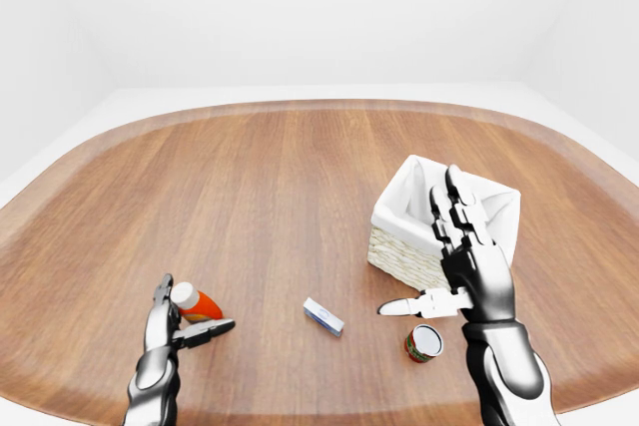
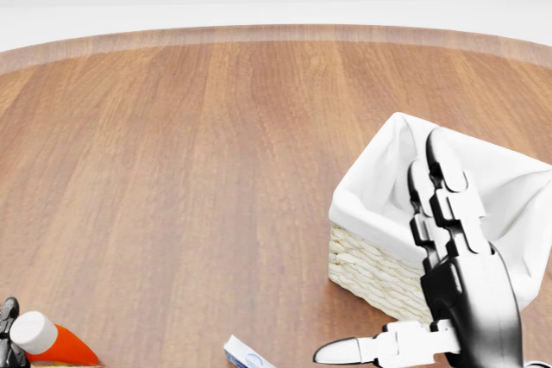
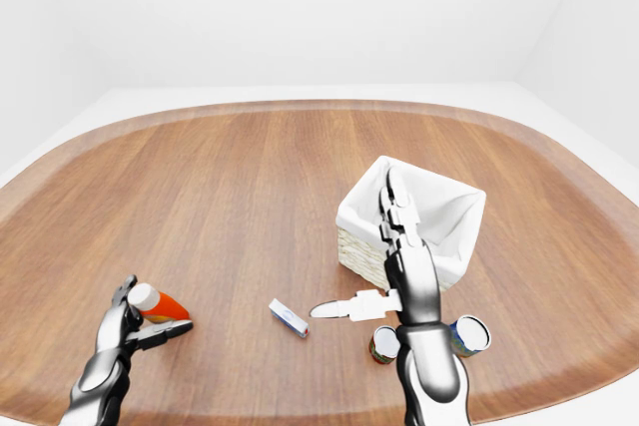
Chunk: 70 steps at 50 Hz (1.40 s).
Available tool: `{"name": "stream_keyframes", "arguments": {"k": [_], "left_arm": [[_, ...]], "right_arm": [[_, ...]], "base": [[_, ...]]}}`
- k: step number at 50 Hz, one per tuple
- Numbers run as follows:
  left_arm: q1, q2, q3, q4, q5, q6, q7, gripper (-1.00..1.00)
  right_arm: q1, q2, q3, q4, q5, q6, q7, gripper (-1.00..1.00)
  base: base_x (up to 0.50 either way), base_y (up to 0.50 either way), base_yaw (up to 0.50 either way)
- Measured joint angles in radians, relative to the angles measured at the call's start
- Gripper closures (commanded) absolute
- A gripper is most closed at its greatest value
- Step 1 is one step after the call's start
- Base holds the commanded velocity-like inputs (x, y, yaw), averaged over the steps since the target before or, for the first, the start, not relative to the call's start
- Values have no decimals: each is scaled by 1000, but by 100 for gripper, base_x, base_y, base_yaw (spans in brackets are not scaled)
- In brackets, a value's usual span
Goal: Pick up the ketchup, and put it in the basket.
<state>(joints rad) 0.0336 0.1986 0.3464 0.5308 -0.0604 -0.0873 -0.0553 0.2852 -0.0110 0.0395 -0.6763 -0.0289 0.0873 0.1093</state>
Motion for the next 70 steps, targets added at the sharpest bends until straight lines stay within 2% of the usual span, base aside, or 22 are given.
{"name": "stream_keyframes", "arguments": {"k": [5, 6, 7, 11, 20, 32, 54, 70], "left_arm": [[-30, 19, -14, 71, -2, 0, 17, -100], [-35, 22, -18, 84, -2, 0, 20, 31], [-40, 28, -18, 94, -1, 0, 25, 93], [-54, 58, -29, 132, 0, 0, 39, 95], [-67, 49, -56, 165, -5, 0, 50, 92], [-57, 42, -63, 146, 0, 0, 55, 92], [84, -61, -27, -366, 91, 0, -6, 93], [107, -113, -52, -561, 170, 2, -34, 93]], "right_arm": [[0, 0, 1, 2, -1, 0, -1, -100], [0, 0, 2, 2, -1, 0, -1, -100], [0, 0, 2, 2, -1, 0, -1, -100], [0, -1, 3, 3, -2, 0, -2, -100], [2, -1, 6, 1, -3, 0, -2, -100], [3, -3, 10, 6, -3, 0, -2, -100], [3, -3, 11, 8, 0, 0, -1, -100], [4, -5, 15, 13, 1, 0, 0, -100]], "base": [[0, 0, 0], [0, 0, 0], [0, 0, 0], [0, 0, 0], [0, 0, 0], [0, 0, 0], [0, 0, 0], [0, 0, 0]]}}
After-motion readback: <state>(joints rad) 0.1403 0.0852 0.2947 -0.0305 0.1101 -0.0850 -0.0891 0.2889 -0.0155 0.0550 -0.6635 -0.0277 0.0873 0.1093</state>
